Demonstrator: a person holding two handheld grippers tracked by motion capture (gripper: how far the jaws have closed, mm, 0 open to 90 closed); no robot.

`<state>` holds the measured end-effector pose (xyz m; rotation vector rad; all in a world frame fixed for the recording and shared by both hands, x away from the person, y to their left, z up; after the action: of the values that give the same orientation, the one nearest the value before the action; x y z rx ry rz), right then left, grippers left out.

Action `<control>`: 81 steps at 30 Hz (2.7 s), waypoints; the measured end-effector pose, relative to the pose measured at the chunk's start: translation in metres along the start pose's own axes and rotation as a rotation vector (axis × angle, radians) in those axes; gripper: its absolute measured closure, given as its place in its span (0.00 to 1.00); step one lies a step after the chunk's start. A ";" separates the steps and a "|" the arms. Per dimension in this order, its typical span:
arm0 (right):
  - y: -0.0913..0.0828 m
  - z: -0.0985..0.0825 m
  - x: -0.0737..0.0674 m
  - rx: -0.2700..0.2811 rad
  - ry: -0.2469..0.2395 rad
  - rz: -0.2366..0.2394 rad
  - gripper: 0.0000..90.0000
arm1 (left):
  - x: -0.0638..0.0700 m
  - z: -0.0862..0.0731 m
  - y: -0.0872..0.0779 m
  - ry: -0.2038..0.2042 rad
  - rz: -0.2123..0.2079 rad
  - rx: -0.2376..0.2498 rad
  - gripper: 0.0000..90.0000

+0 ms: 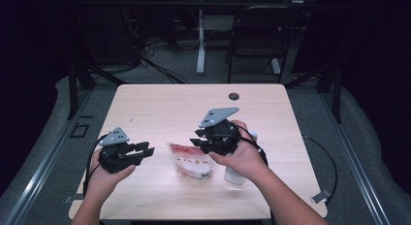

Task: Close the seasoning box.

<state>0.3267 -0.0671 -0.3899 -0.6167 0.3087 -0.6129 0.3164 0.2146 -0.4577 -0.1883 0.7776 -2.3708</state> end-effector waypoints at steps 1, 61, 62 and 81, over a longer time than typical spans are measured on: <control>0.000 0.000 0.000 0.000 0.000 0.000 0.76 | 0.000 0.000 -0.001 -0.005 0.001 0.002 0.73; 0.068 0.006 -0.014 -0.314 -0.123 0.053 0.96 | -0.006 -0.007 0.000 -0.019 -0.001 -0.012 0.73; 0.068 0.006 -0.014 -0.314 -0.125 0.055 0.96 | -0.006 -0.007 0.001 -0.019 -0.002 -0.012 0.73; 0.063 0.006 -0.008 -0.305 -0.134 0.067 1.00 | -0.004 -0.008 0.007 -0.008 -0.008 -0.020 0.69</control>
<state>0.3506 -0.0185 -0.4240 -0.9330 0.2976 -0.4603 0.3204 0.2162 -0.4679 -0.2099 0.7977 -2.3689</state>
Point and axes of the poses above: each handheld gripper's, and its own axes: y roughly forward along the jaws, z roughly out of its top, x roughly to its right, the point moved 2 cm from there along y, roughly forward along the jaws, and after that the axes turned 12 degrees about y, right-handed, at the moved point
